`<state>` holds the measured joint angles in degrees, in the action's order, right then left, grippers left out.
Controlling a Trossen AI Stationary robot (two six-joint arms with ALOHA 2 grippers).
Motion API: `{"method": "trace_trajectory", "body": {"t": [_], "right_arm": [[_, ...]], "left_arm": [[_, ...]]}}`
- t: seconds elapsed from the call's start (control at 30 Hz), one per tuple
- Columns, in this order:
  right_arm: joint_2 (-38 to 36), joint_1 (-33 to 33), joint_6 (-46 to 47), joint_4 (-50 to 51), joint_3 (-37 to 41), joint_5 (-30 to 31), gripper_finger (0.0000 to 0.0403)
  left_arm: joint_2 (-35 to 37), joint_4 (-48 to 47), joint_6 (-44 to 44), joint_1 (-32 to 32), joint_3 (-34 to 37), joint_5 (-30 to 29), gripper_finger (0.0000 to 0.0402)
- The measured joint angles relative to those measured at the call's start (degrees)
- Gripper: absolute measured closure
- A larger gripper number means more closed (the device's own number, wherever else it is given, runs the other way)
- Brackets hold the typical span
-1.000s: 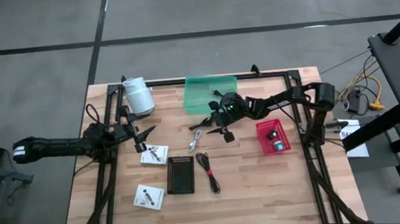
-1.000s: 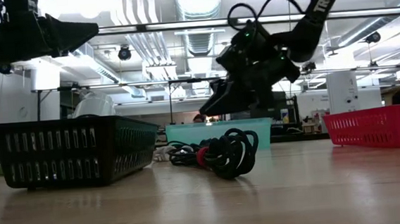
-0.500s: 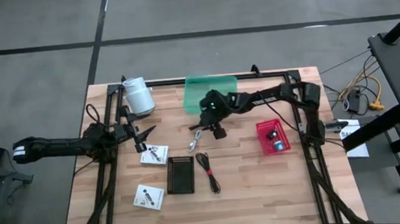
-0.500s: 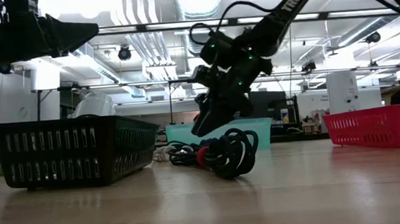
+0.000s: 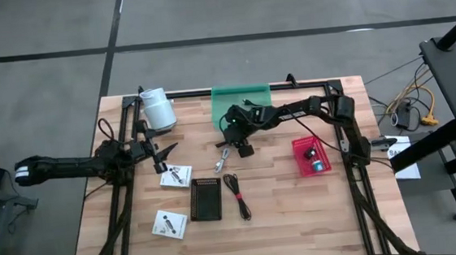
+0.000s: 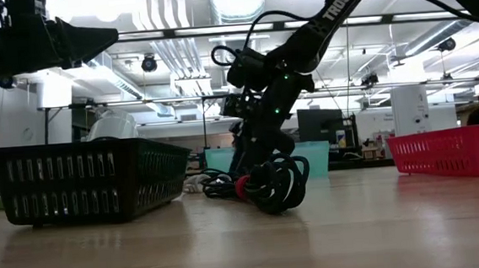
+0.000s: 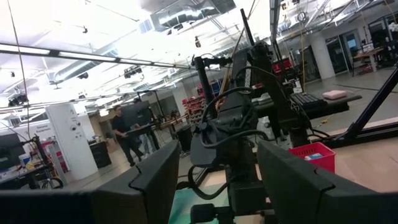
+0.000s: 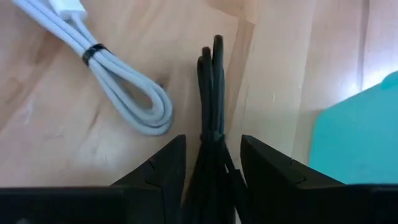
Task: Pick and place items into bin
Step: Put the top black charger cable wire into the green bin
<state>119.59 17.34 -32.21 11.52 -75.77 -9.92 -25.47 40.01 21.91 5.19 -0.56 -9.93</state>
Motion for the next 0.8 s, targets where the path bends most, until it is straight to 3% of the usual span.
{"method": "trace_trajectory", "body": {"t": [0.43, 0.8], "right_arm": [[-0.2, -0.4, -4.2, 3.6, -0.1, -0.1, 0.0383], [-2.4, -0.7, -3.5, 5.5, 0.3, -0.8, 0.0389]], "left_arm": [[0.0, 0.0, 0.0, 0.0, 0.0, 0.0, 0.0201], [0.0, 0.0, 0.0, 0.0, 0.0, 0.0, 0.0201]]}}
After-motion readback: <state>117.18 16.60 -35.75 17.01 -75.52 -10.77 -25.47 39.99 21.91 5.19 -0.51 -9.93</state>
